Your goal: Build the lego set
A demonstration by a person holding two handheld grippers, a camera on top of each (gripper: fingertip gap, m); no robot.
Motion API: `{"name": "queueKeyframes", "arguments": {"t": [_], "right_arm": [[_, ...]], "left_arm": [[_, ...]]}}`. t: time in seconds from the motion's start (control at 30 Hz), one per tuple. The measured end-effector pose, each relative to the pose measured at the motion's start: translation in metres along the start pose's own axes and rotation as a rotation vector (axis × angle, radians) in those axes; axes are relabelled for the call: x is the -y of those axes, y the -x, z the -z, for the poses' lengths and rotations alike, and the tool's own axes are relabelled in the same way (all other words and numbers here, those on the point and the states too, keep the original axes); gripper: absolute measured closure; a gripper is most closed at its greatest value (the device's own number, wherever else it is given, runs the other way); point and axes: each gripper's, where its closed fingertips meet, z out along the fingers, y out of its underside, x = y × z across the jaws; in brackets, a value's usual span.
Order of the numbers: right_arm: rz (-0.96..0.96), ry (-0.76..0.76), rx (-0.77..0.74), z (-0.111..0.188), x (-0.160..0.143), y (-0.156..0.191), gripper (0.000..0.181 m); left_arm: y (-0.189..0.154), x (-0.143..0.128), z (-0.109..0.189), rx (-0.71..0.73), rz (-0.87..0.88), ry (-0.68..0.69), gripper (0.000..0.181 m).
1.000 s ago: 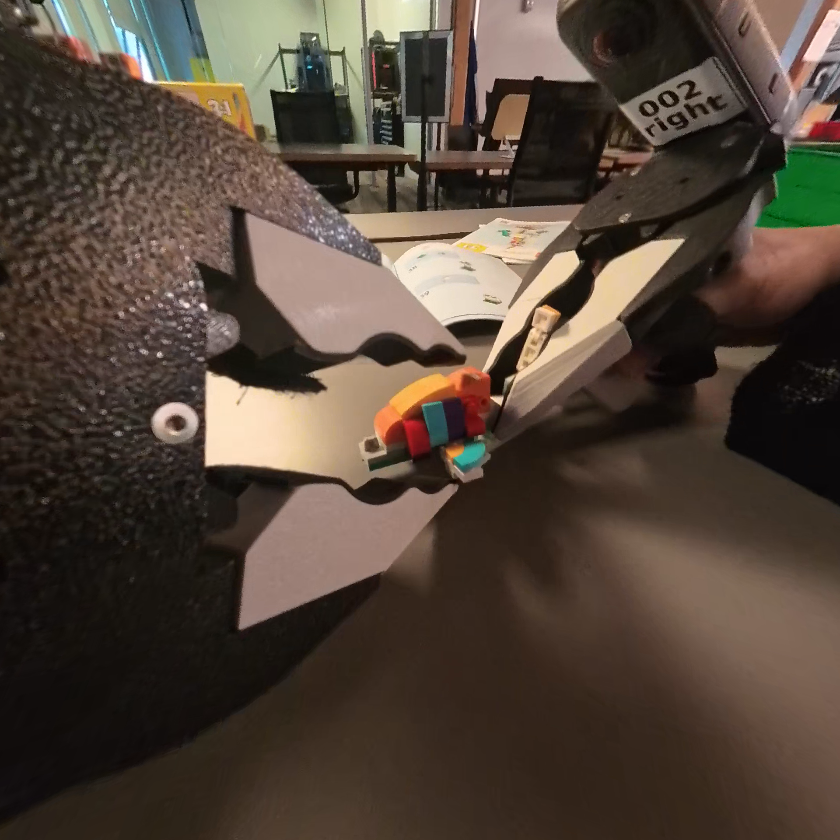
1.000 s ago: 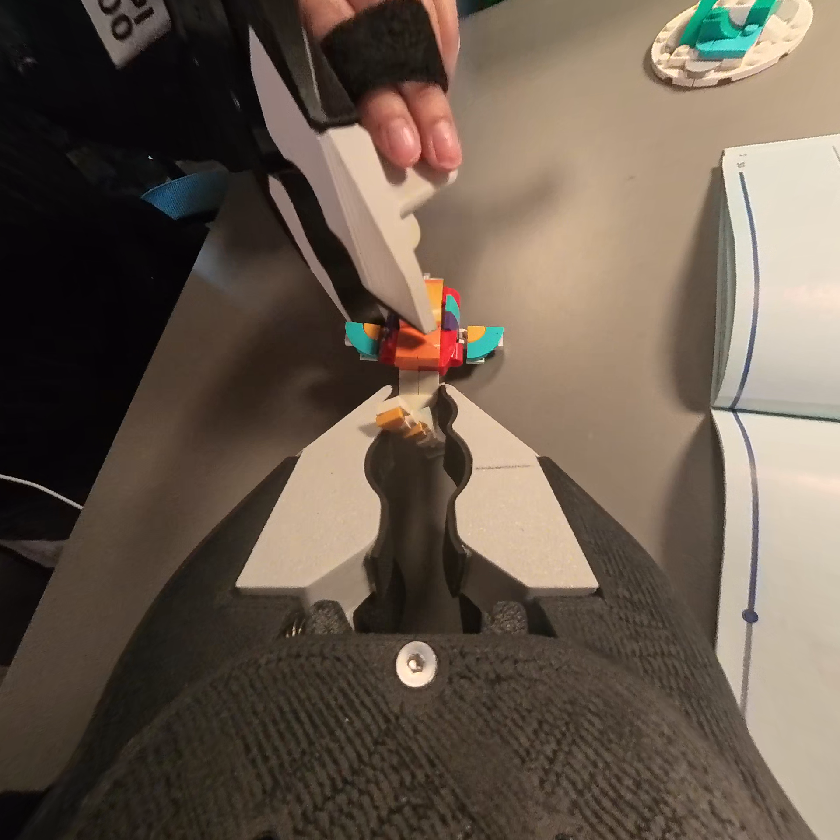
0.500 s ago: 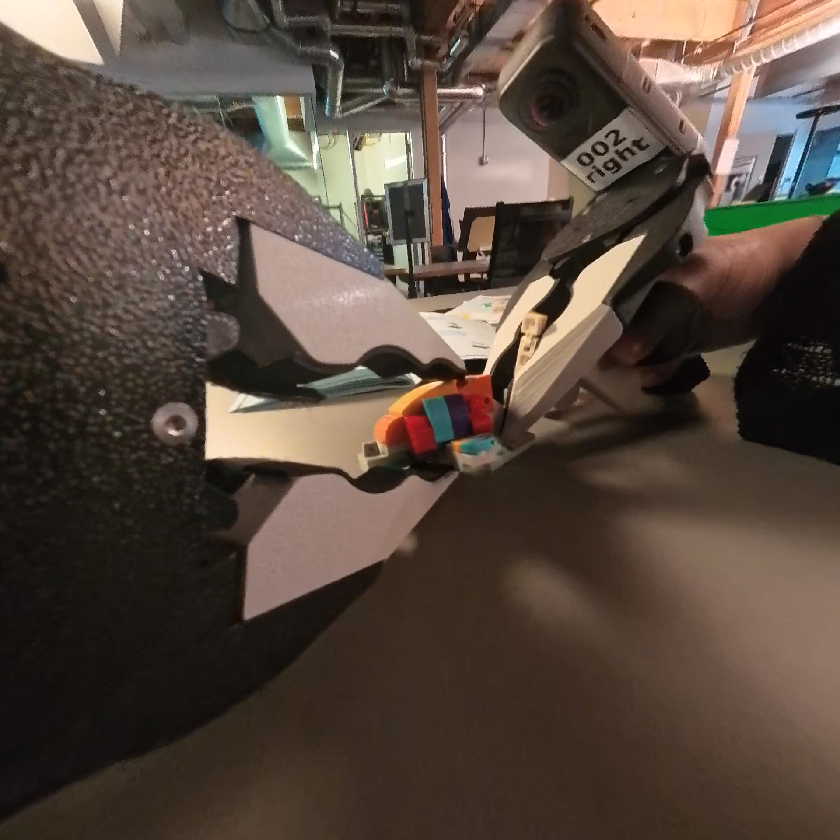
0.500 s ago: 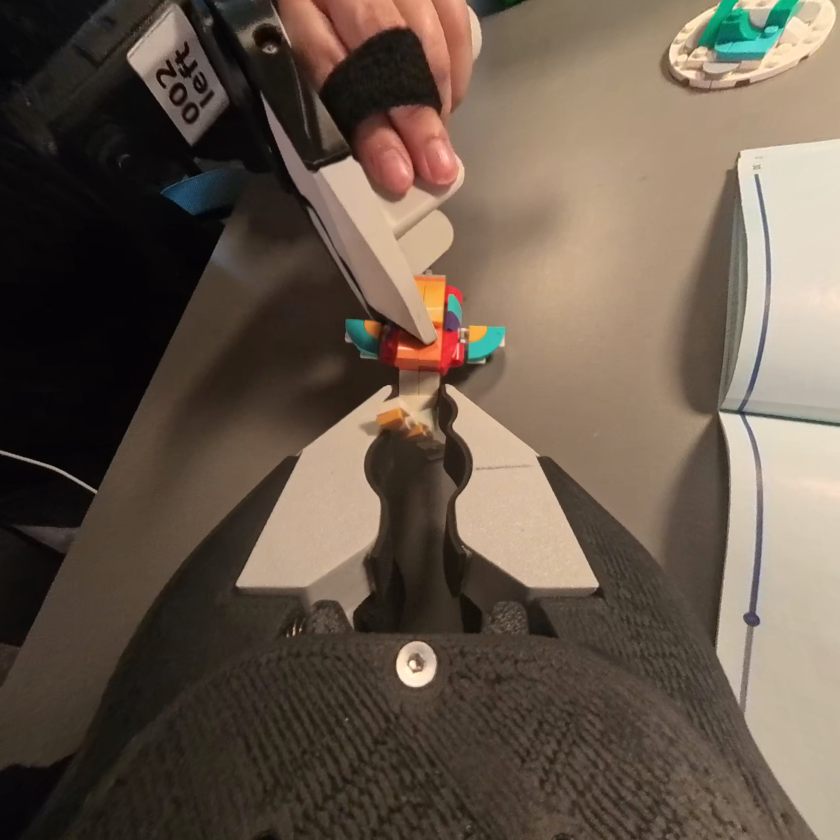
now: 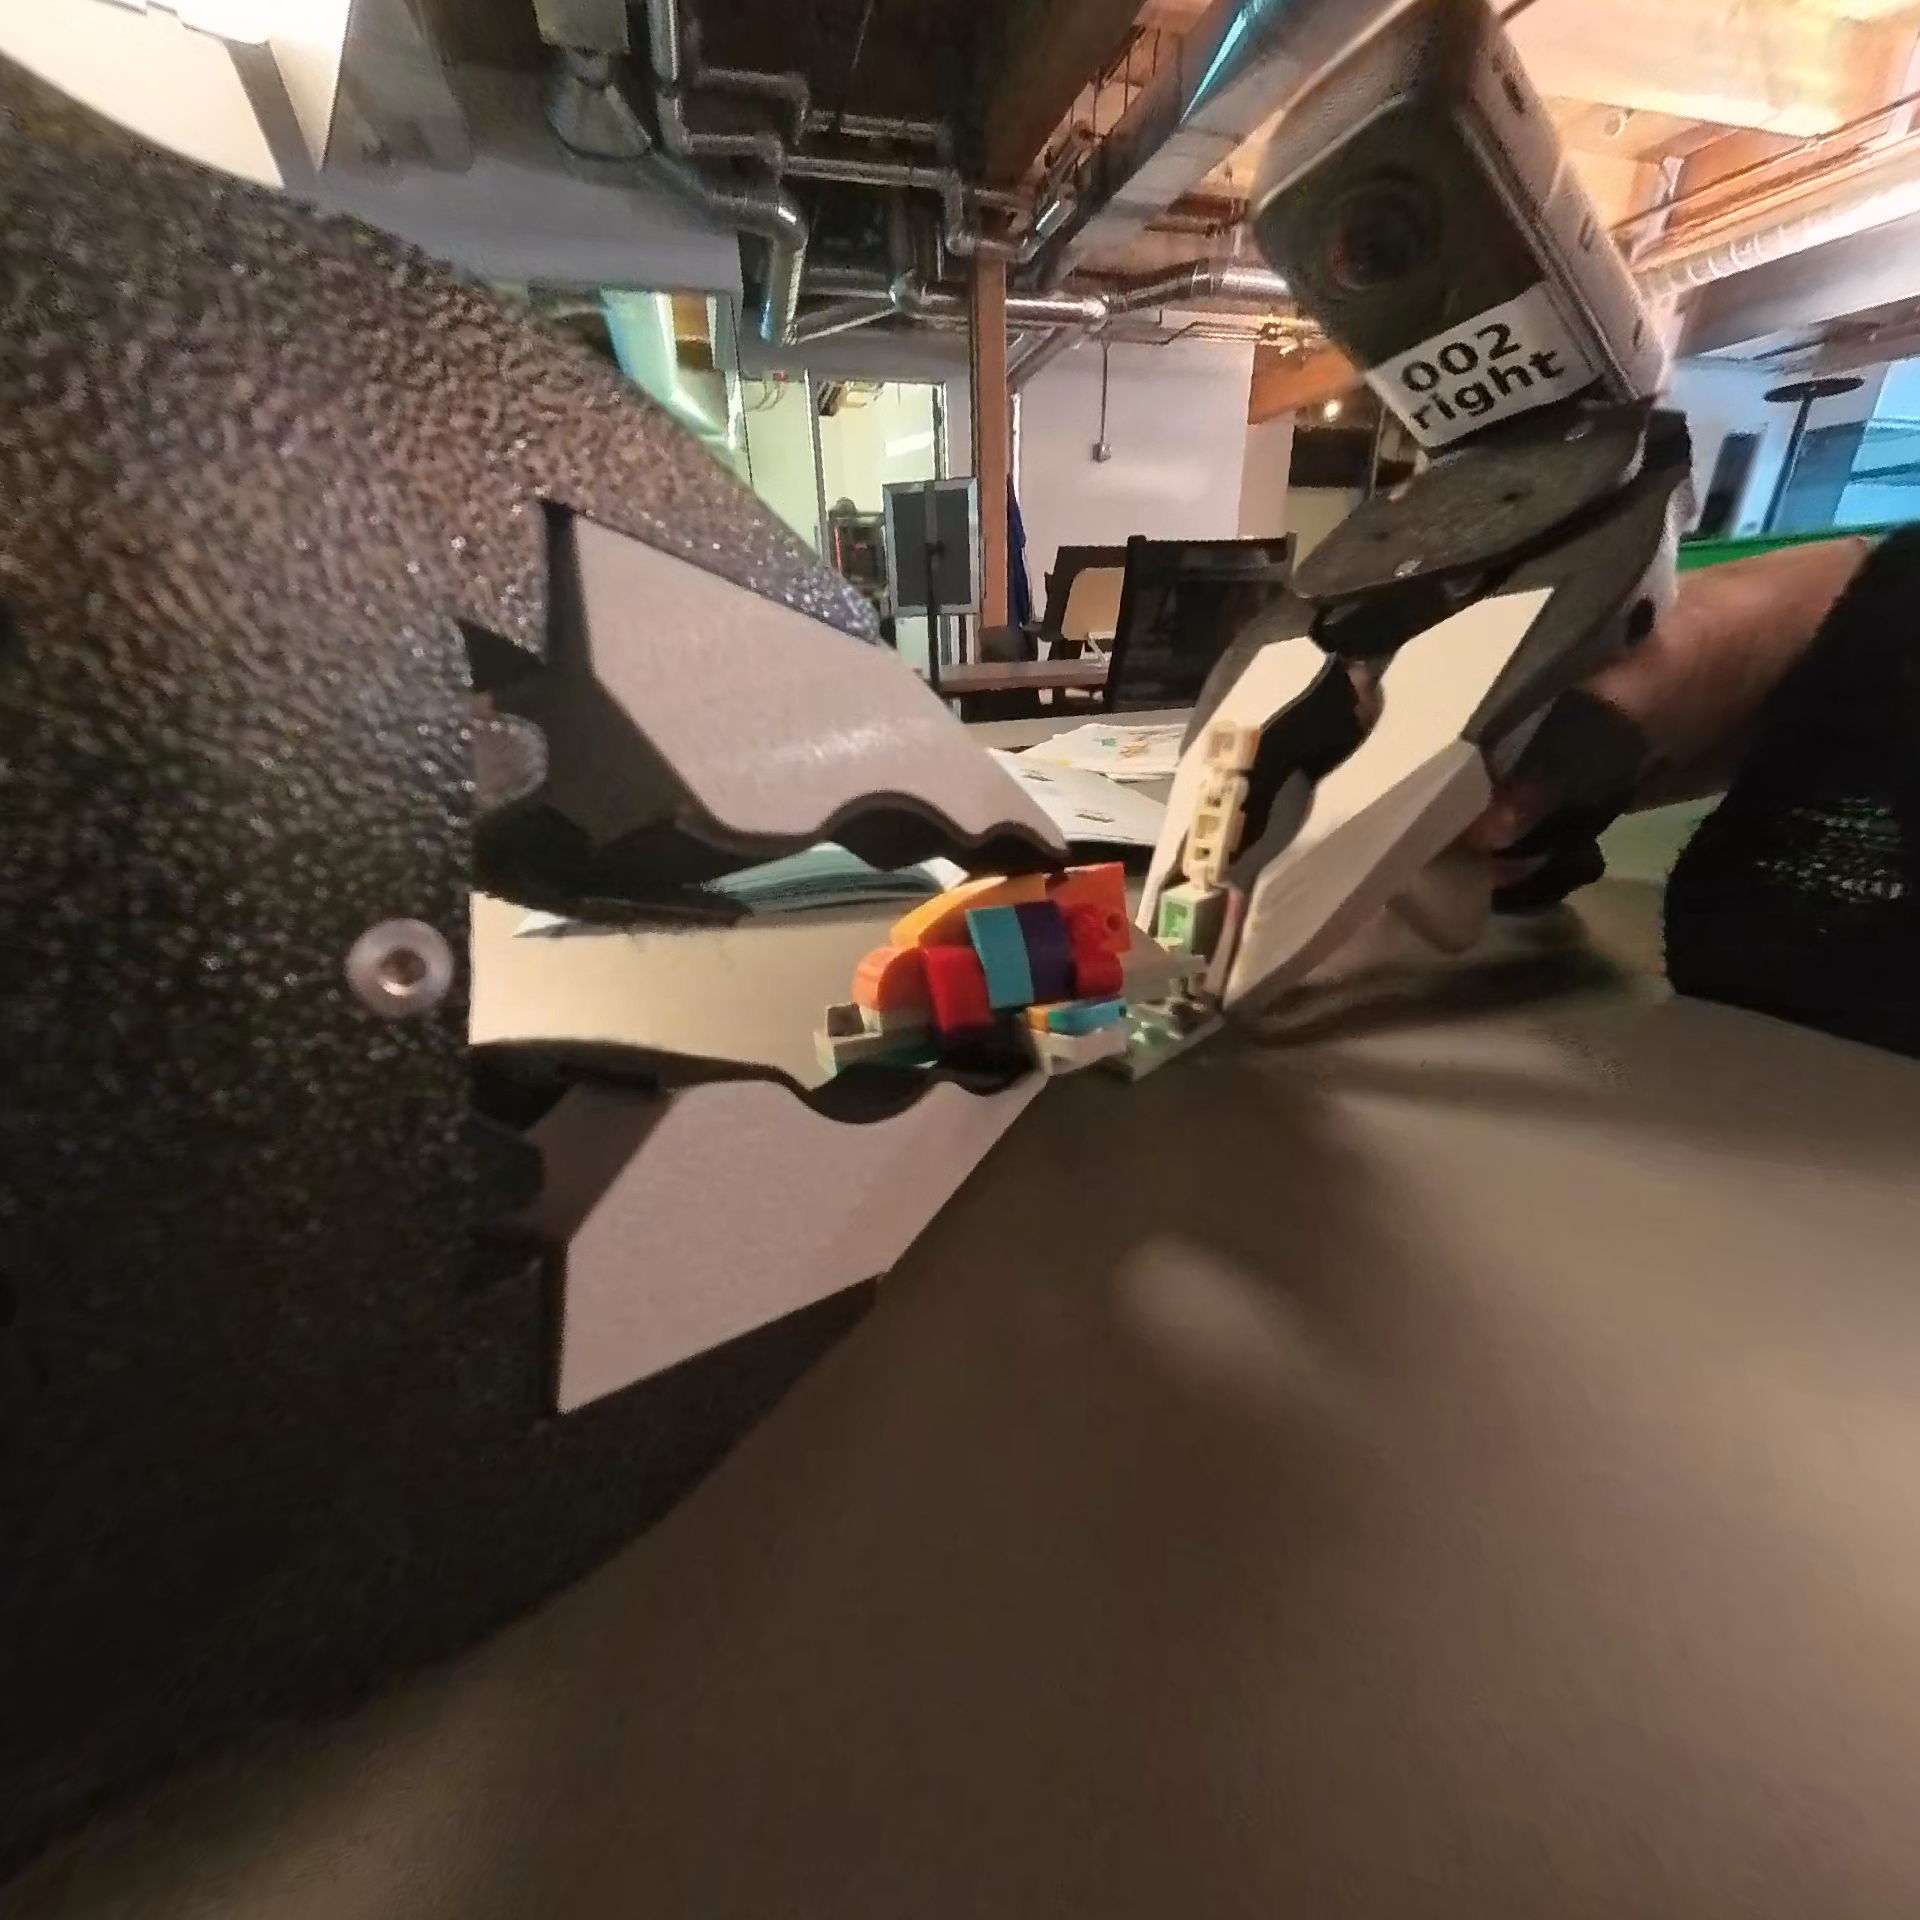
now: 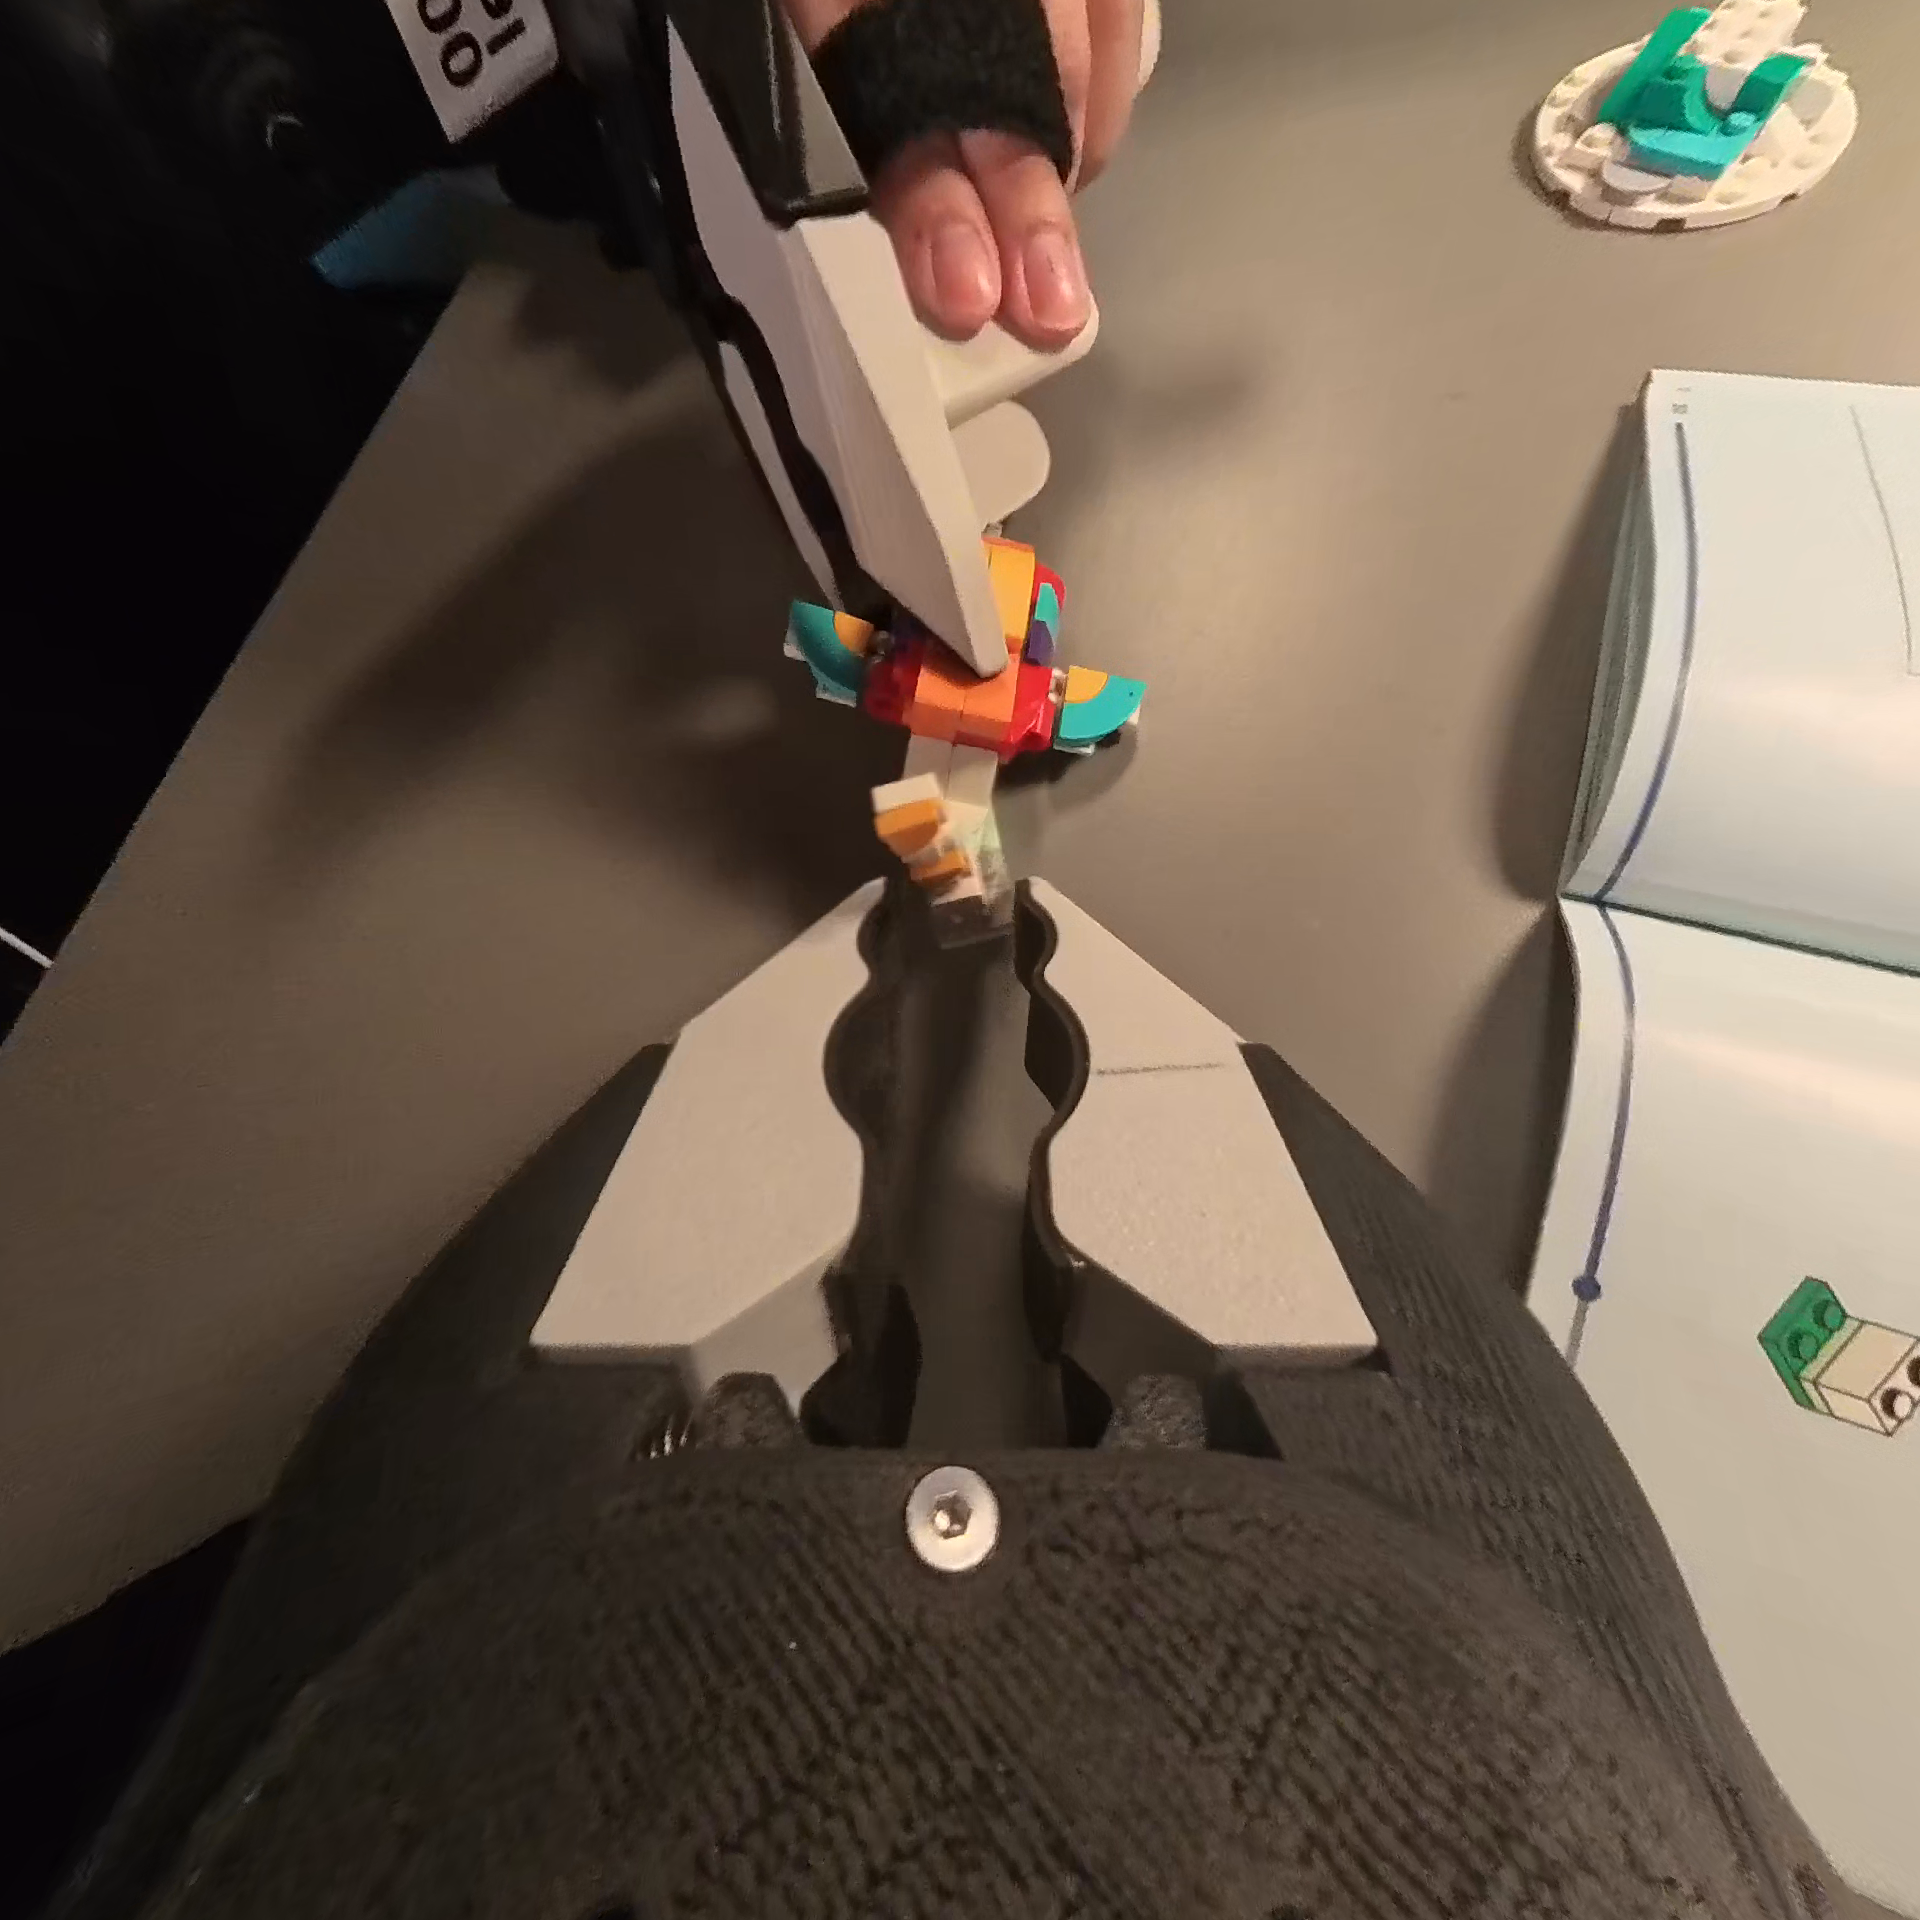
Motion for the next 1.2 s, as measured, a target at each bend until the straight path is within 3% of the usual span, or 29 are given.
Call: {"name": "queueKeyframes", "arguments": {"t": [0.17, 0.4, 0.67, 0.93, 1.07, 1.2], "right_arm": [[-0.052, -0.033, -0.006, 0.002, 0.005, -0.006, 0.165], [-0.317, -0.212, 0.107, 0.013, 0.023, -0.007, 0.168], [-0.501, -0.345, 0.209, 0.023, 0.036, -0.013, 0.175], [-0.853, -0.381, 0.235, 0.023, 0.028, -0.026, 0.175], [-0.973, -0.316, 0.212, 0.026, 0.018, -0.026, 0.175], [-1.102, -0.104, 0.272, 0.023, 0.006, -0.003, 0.175]], "left_arm": [[0.003, -0.004, -0.001, 0.032, -0.036, 0.036, 0.149], [0.019, -0.015, 0.002, 0.079, 0.170, 0.043, 0.149], [0.026, -0.018, 0.000, 0.016, 0.413, -0.042, 0.150], [0.020, -0.031, -0.006, -0.059, 0.465, -0.008, 0.150], [0.023, -0.033, -0.001, -0.033, 0.438, -0.016, 0.150], [0.031, -0.020, 0.002, -0.002, 0.449, -0.078, 0.149]]}}
